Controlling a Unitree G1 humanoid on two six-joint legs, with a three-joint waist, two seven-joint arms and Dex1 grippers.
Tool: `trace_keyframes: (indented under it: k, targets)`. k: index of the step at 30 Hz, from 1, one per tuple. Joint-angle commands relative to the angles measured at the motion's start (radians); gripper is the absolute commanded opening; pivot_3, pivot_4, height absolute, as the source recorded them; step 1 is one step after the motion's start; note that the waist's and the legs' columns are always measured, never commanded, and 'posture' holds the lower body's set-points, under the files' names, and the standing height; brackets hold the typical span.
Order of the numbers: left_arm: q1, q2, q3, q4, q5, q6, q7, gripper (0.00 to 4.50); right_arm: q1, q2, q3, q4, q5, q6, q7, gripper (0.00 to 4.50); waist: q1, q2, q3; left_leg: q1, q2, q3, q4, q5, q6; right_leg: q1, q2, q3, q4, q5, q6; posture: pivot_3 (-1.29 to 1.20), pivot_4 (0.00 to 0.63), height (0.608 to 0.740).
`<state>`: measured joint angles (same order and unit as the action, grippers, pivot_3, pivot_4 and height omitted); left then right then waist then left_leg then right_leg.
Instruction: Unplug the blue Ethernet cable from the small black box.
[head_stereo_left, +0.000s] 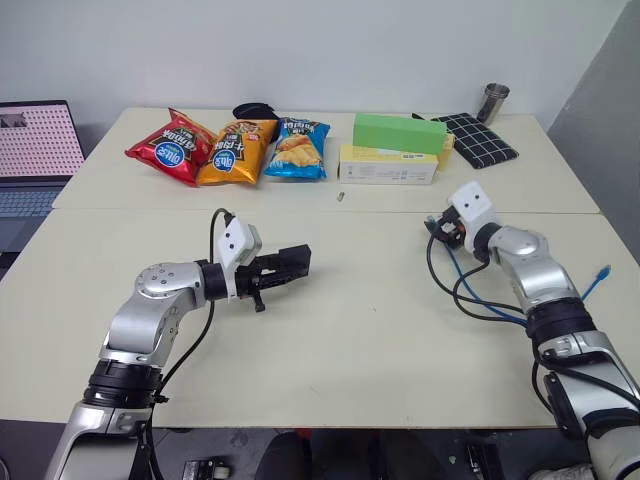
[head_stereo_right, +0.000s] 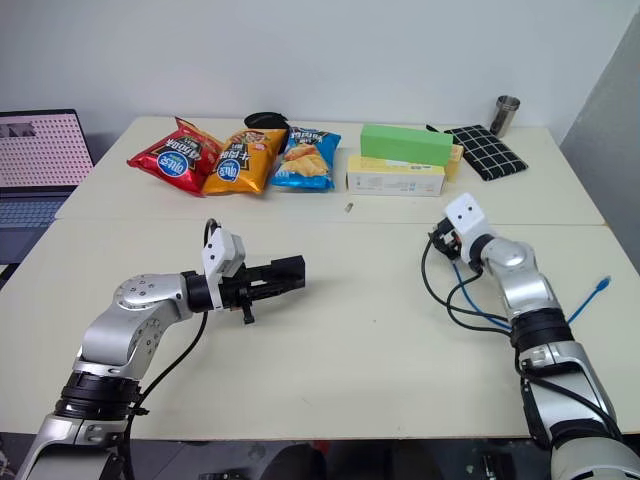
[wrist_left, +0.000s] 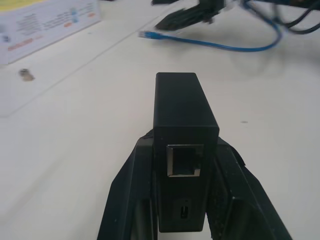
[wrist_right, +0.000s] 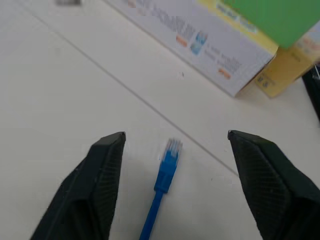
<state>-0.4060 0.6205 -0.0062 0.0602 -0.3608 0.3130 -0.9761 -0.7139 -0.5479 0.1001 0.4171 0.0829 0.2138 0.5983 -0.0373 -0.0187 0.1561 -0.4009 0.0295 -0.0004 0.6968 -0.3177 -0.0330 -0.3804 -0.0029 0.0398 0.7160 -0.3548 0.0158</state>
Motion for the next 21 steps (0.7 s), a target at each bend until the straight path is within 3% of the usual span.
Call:
trace_keyframes:
  k: [1, 6, 12, 14, 21]
  targets:
    - [-0.032, -0.026, 0.078, 0.105, 0.084, -0.112, 0.171, 0.80, 0.089, -0.031, -0.050, -0.398, 0.264, 0.191, 0.220, 3.89, 0.005, 0.000, 0.000, 0.000, 0.000, 0.000, 0.000, 0.000, 0.000, 0.000, 0.000, 0.000, 0.000, 0.000, 0.000, 0.00, 0.150, 0.740]
    - [-0.064, -0.079, 0.146, 0.278, 0.157, -0.281, 0.362, 0.80, 0.137, -0.041, -0.029, -0.708, 0.444, 0.403, 0.279, 3.89, 0.008, 0.000, 0.000, 0.000, 0.000, -0.001, 0.000, 0.000, 0.000, 0.000, 0.000, 0.000, 0.000, 0.000, 0.000, 0.00, 0.150, 0.740]
    - [-0.109, -0.119, 0.175, 0.437, 0.177, -0.385, 0.448, 0.80, 0.112, -0.003, -0.039, -0.780, 0.515, 0.521, 0.234, 3.89, 0.008, -0.002, -0.001, 0.000, -0.001, -0.001, 0.001, 0.000, 0.000, 0.001, -0.001, -0.001, 0.000, 0.000, 0.000, 0.00, 0.150, 0.740]
    - [-0.119, -0.131, 0.185, 0.490, 0.172, -0.393, 0.472, 1.52, 0.114, -0.005, -0.020, -0.782, 0.496, 0.523, 0.233, 3.94, 0.008, -0.002, -0.001, 0.000, -0.001, -0.001, 0.001, 0.000, 0.000, 0.001, -0.001, -0.001, 0.000, 0.000, 0.000, 0.00, 0.150, 0.740]
    - [-0.072, -0.129, 0.189, 0.481, 0.157, -0.397, 0.446, 2.80, 0.131, -0.015, 0.002, -0.791, 0.468, 0.528, 0.220, 3.94, 0.007, -0.002, -0.001, 0.000, -0.001, -0.001, 0.001, 0.000, 0.000, 0.000, -0.001, -0.002, 0.000, 0.000, 0.000, 0.00, 0.150, 0.740]
